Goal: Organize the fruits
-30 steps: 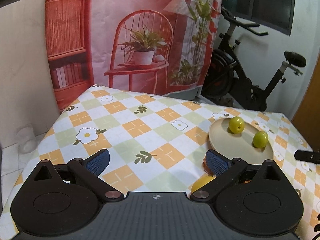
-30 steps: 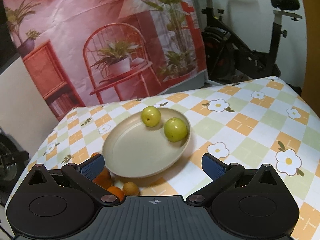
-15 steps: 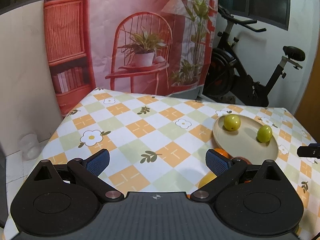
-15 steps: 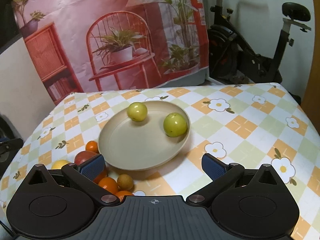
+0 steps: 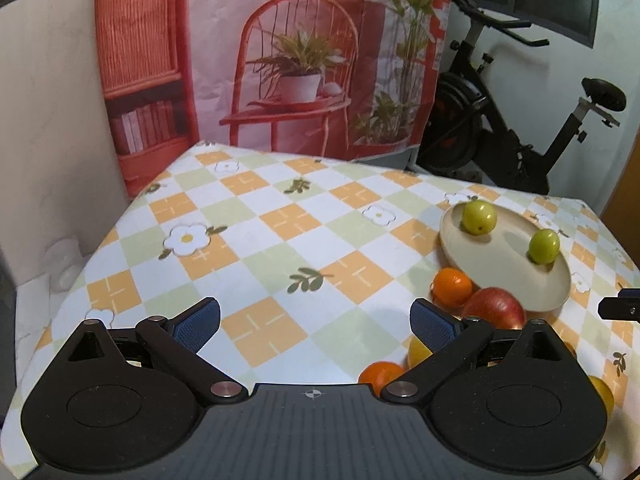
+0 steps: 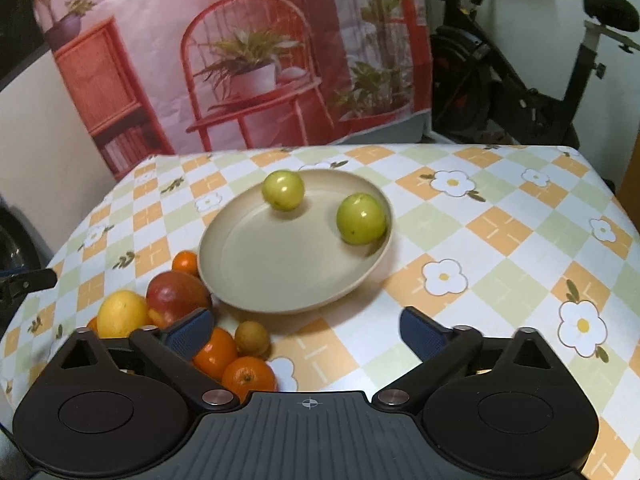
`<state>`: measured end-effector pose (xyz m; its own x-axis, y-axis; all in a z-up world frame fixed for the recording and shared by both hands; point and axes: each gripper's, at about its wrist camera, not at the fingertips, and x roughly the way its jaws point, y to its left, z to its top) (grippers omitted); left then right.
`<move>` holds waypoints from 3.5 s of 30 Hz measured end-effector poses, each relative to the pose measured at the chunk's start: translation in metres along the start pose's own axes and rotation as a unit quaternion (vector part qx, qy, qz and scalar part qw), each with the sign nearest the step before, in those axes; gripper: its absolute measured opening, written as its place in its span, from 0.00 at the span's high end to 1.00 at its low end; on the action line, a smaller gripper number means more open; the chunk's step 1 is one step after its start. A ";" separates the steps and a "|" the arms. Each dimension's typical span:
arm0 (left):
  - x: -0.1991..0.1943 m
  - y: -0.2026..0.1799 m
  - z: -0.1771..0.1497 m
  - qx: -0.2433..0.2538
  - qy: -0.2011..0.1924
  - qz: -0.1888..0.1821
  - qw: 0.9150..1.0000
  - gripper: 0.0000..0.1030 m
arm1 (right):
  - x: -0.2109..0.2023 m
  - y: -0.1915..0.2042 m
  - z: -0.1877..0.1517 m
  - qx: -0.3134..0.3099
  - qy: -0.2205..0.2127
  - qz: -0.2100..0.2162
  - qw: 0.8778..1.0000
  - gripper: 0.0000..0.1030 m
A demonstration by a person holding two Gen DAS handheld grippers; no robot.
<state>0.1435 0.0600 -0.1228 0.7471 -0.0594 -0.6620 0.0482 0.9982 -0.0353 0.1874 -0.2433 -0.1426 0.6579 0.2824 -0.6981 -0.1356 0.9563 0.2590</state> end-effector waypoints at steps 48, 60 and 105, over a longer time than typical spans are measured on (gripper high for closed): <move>0.016 -0.005 -0.030 0.004 0.059 -0.089 0.994 0.44 | 0.042 0.014 -0.022 0.005 0.117 0.076 0.990 0.67; 0.031 -0.006 -0.036 0.001 0.084 -0.095 0.992 0.44 | 0.036 0.012 -0.022 0.010 0.101 0.077 0.992 0.67; 0.021 -0.053 0.076 0.081 -0.055 -0.116 0.988 0.66 | 0.008 -0.022 0.047 -0.030 -0.024 0.020 0.999 0.67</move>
<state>0.2073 0.0051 -0.0783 0.7703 -0.2964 -0.5646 0.3258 0.9441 -0.0510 0.2306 -0.2657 -0.1226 0.6854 0.3189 -0.6546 -0.2063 0.9472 0.2454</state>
